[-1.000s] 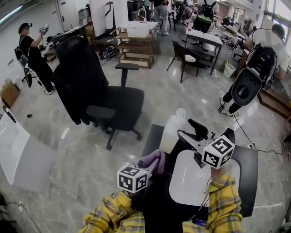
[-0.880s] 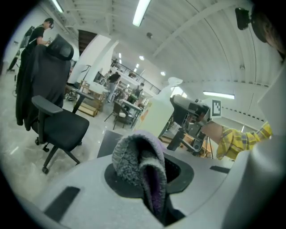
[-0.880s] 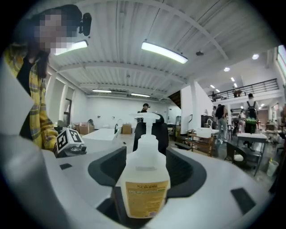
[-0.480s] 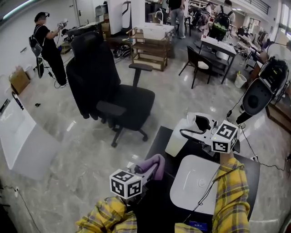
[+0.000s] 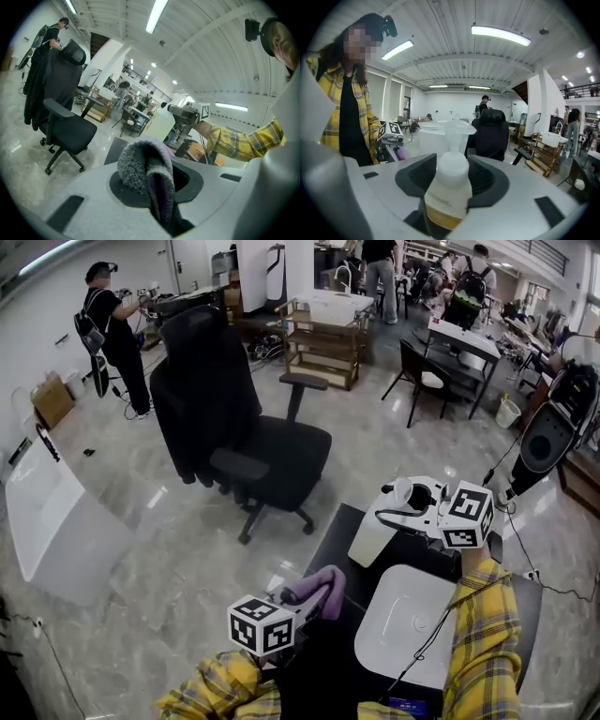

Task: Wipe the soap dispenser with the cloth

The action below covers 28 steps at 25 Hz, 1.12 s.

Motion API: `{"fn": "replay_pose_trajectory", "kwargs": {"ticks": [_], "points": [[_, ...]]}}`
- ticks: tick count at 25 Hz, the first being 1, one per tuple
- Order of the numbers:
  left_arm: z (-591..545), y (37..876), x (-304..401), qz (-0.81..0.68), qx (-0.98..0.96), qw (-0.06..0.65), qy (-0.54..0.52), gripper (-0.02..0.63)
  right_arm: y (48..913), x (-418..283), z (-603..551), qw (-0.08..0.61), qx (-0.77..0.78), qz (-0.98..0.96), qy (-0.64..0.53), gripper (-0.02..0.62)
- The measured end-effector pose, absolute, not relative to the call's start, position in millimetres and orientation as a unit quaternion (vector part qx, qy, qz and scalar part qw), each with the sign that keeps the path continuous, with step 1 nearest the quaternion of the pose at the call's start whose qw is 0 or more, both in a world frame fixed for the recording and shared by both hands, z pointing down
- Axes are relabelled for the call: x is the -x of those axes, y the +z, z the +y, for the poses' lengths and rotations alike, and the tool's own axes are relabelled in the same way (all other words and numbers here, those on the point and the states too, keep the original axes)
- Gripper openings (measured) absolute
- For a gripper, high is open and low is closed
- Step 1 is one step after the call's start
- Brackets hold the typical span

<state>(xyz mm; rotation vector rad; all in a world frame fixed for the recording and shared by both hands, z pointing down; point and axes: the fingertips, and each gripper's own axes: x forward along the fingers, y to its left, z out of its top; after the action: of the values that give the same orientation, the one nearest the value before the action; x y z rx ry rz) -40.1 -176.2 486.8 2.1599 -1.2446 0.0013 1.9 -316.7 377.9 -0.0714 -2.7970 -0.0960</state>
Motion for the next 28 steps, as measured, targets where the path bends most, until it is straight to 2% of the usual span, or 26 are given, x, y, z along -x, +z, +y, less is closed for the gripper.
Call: {"fn": "replay_pose_trajectory", "kwargs": {"ticks": [28], "points": [[-203, 468, 21, -0.454, -0.84, 0.297, -0.019, 0.049, 375, -2, -323, 0.154, -0.297, -0.942, 0.009, 0.193]]}}
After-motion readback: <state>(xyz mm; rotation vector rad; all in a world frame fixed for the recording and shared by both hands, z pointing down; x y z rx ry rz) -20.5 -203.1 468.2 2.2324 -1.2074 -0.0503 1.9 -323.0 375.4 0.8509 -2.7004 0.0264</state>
